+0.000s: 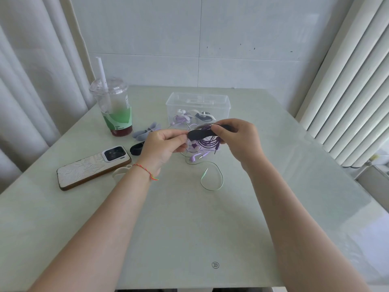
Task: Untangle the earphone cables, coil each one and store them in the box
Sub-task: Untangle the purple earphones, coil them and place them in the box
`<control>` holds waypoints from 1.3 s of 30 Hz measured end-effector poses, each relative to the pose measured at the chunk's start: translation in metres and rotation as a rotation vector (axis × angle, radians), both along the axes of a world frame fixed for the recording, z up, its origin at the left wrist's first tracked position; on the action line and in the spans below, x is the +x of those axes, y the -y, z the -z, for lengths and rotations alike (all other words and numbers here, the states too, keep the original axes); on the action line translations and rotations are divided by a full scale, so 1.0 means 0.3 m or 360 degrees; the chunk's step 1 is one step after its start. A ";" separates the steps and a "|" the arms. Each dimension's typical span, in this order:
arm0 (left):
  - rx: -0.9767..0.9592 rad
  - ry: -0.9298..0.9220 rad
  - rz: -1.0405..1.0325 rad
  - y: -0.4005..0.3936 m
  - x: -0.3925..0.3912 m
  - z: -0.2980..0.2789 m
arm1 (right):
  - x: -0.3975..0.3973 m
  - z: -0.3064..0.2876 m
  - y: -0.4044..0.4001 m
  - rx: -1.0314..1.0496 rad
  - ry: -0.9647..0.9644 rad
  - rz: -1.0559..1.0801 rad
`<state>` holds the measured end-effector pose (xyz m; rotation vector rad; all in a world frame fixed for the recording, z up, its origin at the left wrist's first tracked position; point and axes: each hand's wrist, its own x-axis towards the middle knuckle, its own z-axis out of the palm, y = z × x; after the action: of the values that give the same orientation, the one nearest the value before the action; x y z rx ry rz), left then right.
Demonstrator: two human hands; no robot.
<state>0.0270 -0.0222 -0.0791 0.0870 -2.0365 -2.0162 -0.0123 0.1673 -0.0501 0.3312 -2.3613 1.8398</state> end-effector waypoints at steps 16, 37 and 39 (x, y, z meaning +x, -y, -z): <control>0.0127 0.0228 -0.0016 -0.008 0.012 -0.088 | 0.012 -0.024 0.057 -0.0225 0.0126 -0.0037; -0.0774 0.0023 -0.0560 0.151 -0.372 -0.158 | -0.423 -0.248 0.112 0.0837 -0.0191 0.0201; -0.0851 0.0102 -0.0546 0.164 -0.429 -0.159 | -0.484 -0.232 0.125 0.1058 -0.0144 0.0186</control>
<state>-0.1018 -0.0715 -0.0315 0.3658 -2.3359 -1.2432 -0.1573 0.1298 0.0196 0.3171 -2.7854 0.9219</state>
